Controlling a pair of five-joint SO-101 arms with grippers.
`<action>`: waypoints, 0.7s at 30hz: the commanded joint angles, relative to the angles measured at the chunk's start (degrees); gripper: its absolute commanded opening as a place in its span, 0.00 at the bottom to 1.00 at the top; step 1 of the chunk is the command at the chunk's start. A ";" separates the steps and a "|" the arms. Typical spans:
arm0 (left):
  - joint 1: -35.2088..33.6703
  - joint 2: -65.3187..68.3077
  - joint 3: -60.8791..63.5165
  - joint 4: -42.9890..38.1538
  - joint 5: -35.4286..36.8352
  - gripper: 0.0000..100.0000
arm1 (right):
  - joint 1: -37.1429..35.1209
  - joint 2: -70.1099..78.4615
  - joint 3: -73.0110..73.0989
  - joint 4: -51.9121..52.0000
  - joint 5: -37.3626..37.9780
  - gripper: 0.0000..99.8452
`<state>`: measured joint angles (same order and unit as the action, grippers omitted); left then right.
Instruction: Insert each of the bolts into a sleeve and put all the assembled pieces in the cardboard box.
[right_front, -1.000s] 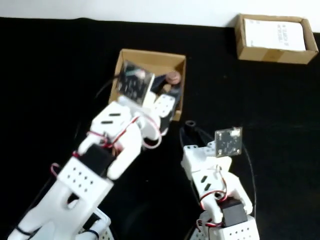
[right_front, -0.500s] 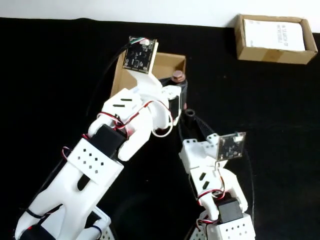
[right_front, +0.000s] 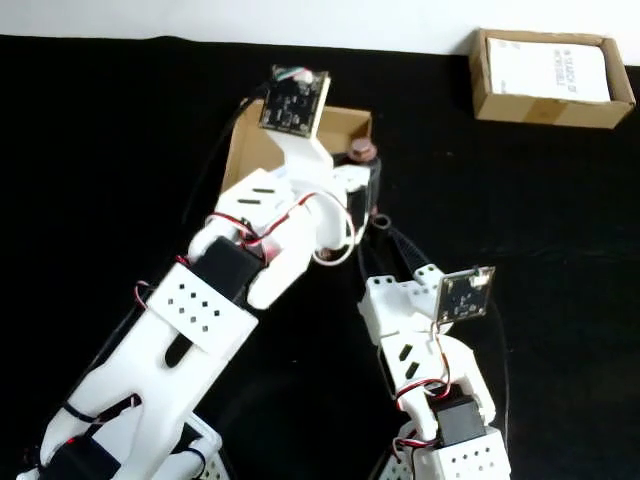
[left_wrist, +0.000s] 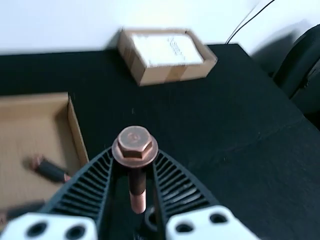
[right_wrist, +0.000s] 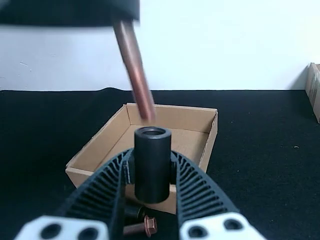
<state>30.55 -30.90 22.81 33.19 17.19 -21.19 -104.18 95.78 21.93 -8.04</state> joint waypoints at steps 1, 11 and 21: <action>3.56 -0.31 -4.70 -0.44 -6.07 0.01 | -0.13 -0.66 6.20 -1.36 -0.09 0.01; 10.24 -2.07 -4.62 5.71 -12.57 0.01 | 0.04 -0.66 5.85 -1.36 0.00 0.01; 6.37 -2.42 -6.37 5.71 -12.75 0.01 | 0.04 -0.66 6.02 -1.36 0.00 0.01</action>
<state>38.64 -30.90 20.70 39.87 4.97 -21.27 -104.18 95.78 21.85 -8.04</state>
